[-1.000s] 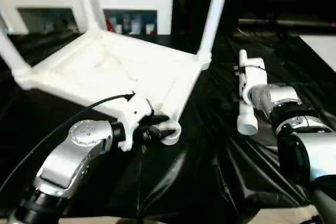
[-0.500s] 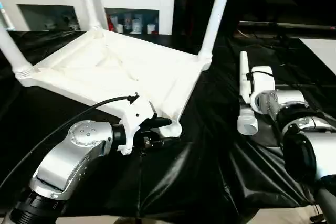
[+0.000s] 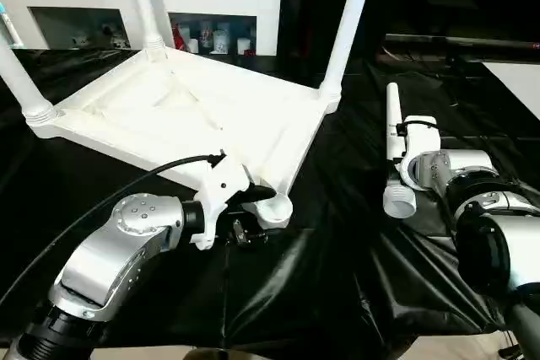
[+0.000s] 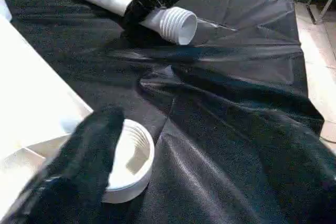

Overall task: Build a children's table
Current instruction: Pick table leg

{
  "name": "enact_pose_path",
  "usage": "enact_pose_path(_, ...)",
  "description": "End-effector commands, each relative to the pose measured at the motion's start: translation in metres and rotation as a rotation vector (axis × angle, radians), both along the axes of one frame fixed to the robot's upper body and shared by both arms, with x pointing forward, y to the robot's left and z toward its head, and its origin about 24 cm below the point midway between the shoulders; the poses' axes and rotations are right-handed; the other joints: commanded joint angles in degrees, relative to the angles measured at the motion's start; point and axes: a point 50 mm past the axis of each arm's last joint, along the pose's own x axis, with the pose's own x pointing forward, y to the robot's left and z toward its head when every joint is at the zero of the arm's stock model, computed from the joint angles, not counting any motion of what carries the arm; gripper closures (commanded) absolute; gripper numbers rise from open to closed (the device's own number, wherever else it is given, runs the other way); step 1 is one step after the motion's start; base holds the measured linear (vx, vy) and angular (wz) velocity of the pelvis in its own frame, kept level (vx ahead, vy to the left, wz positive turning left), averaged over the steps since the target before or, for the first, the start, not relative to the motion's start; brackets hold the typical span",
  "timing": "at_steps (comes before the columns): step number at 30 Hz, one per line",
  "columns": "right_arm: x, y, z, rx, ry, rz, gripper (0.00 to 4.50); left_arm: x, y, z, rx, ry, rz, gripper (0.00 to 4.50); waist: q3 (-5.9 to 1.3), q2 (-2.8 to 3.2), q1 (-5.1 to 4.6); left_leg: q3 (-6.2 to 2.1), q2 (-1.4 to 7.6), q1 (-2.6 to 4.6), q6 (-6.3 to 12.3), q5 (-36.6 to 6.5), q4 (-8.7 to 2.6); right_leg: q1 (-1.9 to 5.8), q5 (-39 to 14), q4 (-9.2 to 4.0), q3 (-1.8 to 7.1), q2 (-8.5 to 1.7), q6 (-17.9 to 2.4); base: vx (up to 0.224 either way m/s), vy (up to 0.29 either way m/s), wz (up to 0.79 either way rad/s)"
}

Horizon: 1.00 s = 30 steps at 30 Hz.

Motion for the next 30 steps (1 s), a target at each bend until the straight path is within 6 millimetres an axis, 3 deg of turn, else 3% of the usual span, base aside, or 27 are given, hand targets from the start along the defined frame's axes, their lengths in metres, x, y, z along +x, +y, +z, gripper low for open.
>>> enact_pose_path(1, -0.008, -0.006, -0.010, 0.019, 0.044, -0.023, 1.75, -0.001, -0.004, 0.007, 0.001, -0.022, -0.032, 0.02, -4.00, -0.33, 0.12, -1.05, 2.71, 2.57, -3.76, -10.57, -4.07, 1.12, -4.45, -4.27, 1.50, -3.79, -11.43, 0.000, 0.000, 0.00)
enact_pose_path(12, -0.011, -0.013, -0.013, 0.076, 0.028, -0.100, 2.56, 0.001, -0.005, 0.008, 0.004, -0.025, -0.037, 0.00, -4.00, -0.25, 0.09, -1.06, 2.69, 2.70, -4.33, -11.55, -4.12, 1.11, -4.66, -4.34, 1.48, -3.76, -11.46, 0.000, 0.000, 0.00)
enact_pose_path(19, -0.008, -0.017, -0.009, 0.136, -0.025, -0.166, 2.67, 0.001, -0.004, 0.009, 0.010, -0.037, -0.032, 0.00, -3.93, -0.34, 0.10, -1.11, 2.70, 2.78, -4.82, -13.15, -4.22, 1.04, -6.56, -4.54, 1.49, -3.82, -11.20, 0.000, 0.000, 0.00)
enact_pose_path(23, 0.013, -0.018, 0.023, 0.207, -0.330, -0.154, 2.67, 0.009, -0.004, 0.017, -0.035, -0.097, 0.030, 0.00, -4.05, -0.26, 0.15, -1.14, 2.83, 2.67, -4.70, -13.62, -4.15, 1.11, -6.21, -4.55, 1.48, -4.09, -11.06, 0.000, 0.000, 0.00)
enact_pose_path(27, 0.022, -0.017, 0.048, 0.261, -0.521, -0.121, 2.67, 0.020, -0.004, 0.023, -0.078, -0.150, 0.116, 0.00, -4.18, -0.33, 0.19, -1.05, 2.75, 2.55, -2.63, -10.57, -3.93, 1.39, -2.10, -4.25, 1.37, -3.74, -11.90, 0.000, 0.000, 0.00)
enact_pose_path(28, 0.026, -0.021, 0.067, 0.336, -0.664, -0.156, 2.67, 0.029, -0.005, 0.030, -0.133, -0.197, 0.200, 0.00, -4.01, -0.23, 0.13, -0.87, 2.66, 2.47, -2.07, -10.67, -3.95, 1.44, -1.18, -4.44, 1.49, -3.58, -11.77, 0.000, 0.000, 0.00)
enact_pose_path(30, 0.026, -0.023, 0.086, 0.388, -0.821, -0.148, 2.67, 0.037, -0.007, 0.037, -0.197, -0.227, 0.268, 0.00, -4.40, -0.32, 0.33, -0.93, 2.76, 2.59, -1.09, -9.56, -3.70, 1.66, 1.12, -4.22, 1.47, -3.69, -11.88, 0.000, 0.000, 0.00)
